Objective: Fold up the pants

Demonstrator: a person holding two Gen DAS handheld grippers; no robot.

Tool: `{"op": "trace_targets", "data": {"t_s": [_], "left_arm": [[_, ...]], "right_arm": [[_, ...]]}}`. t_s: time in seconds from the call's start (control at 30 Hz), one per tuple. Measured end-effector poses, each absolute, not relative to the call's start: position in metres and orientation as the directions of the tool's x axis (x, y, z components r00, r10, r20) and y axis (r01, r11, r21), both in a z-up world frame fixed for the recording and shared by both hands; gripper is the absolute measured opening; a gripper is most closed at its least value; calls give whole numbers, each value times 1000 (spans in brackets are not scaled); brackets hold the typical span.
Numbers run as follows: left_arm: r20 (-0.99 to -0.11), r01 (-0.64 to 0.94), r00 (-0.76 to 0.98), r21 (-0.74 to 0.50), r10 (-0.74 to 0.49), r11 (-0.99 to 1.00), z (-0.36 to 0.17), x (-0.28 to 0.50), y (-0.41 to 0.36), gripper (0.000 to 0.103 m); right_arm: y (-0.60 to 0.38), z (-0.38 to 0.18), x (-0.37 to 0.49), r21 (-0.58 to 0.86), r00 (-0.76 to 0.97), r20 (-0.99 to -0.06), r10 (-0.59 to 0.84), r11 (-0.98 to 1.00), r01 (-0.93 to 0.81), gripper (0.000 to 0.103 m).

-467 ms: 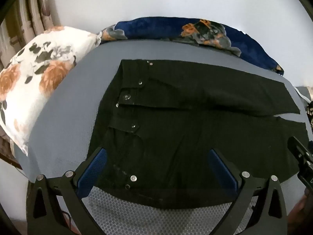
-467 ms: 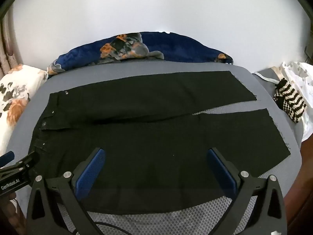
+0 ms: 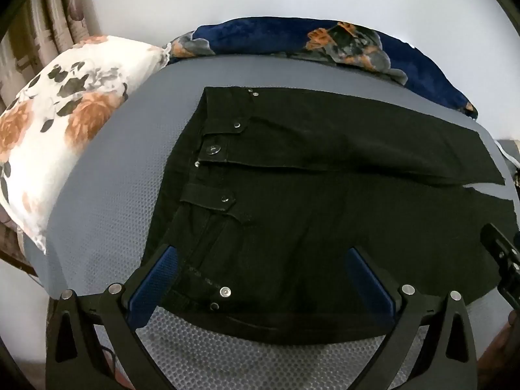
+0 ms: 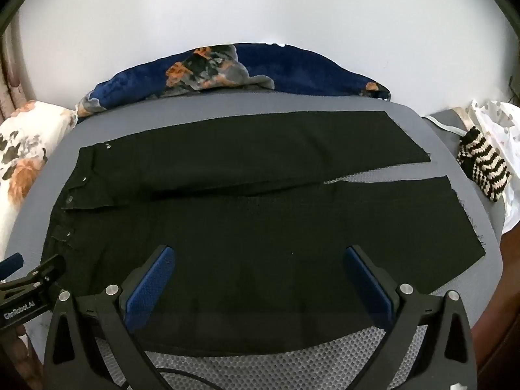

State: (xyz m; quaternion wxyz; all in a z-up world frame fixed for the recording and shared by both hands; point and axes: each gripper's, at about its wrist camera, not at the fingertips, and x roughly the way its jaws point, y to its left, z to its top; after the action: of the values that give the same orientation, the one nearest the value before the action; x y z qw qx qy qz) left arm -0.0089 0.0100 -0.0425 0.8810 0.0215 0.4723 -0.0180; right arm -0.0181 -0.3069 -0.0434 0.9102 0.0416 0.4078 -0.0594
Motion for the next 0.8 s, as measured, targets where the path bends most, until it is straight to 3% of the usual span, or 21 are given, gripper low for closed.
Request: {"op": "trace_targets", "data": {"t_s": [0.8], "left_arm": [[-843,50,538,38,5,998,-25,1,5,102]], "right_arm": [[-305,-44,-19,9,673,-736,-74,993,118,103]]}}
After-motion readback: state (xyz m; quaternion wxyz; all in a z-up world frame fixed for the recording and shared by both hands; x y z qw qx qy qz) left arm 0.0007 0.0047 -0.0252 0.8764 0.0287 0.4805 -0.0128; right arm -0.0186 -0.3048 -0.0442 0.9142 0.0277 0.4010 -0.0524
